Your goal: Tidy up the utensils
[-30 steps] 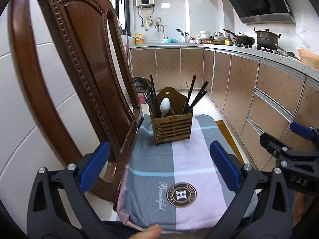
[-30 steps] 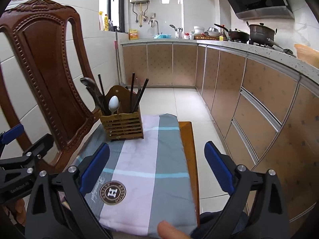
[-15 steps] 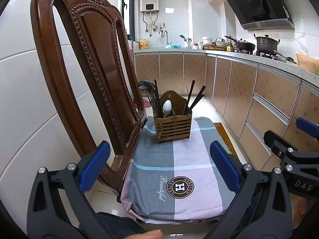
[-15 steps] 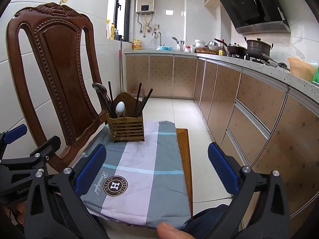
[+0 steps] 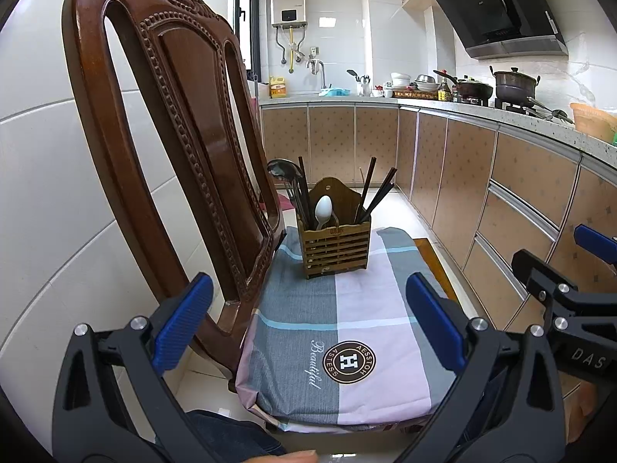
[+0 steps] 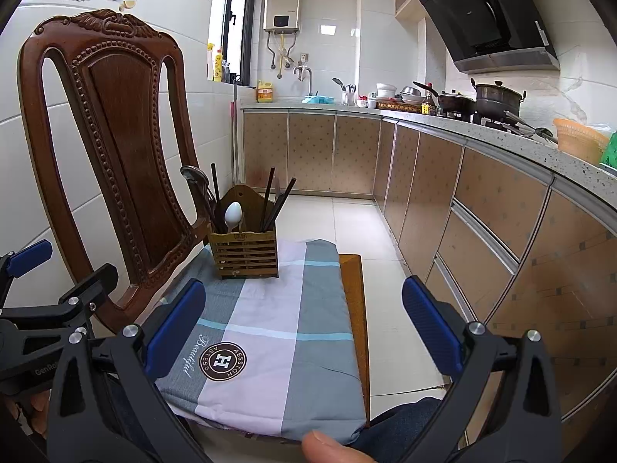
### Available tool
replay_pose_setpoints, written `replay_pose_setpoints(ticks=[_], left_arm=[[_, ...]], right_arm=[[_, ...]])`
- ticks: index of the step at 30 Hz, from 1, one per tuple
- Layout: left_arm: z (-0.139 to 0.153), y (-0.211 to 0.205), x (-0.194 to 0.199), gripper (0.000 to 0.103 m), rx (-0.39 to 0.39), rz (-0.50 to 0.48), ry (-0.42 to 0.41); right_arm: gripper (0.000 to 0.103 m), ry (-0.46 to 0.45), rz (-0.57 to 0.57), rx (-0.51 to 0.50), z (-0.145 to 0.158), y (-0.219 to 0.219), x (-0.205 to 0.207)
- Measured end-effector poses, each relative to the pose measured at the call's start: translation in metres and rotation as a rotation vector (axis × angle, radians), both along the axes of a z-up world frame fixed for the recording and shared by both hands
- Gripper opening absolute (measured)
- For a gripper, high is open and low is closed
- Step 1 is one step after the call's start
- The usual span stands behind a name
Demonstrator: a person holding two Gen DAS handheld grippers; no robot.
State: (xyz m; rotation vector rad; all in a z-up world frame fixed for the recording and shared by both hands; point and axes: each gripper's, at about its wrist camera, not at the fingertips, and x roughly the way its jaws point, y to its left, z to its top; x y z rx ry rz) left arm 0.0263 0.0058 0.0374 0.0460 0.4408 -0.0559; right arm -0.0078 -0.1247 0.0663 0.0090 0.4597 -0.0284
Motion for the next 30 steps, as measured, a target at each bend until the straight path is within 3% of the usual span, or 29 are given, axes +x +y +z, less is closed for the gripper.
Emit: replay_pose_setpoints(ticks=[30], left_arm=[[0.0040, 0.0076, 0.0028, 0.099, 0.007, -0.012, -0.010]], right_arm=[[0.100, -0.025, -0.013, -0.008, 0.0060, 0.0006, -0.0051]])
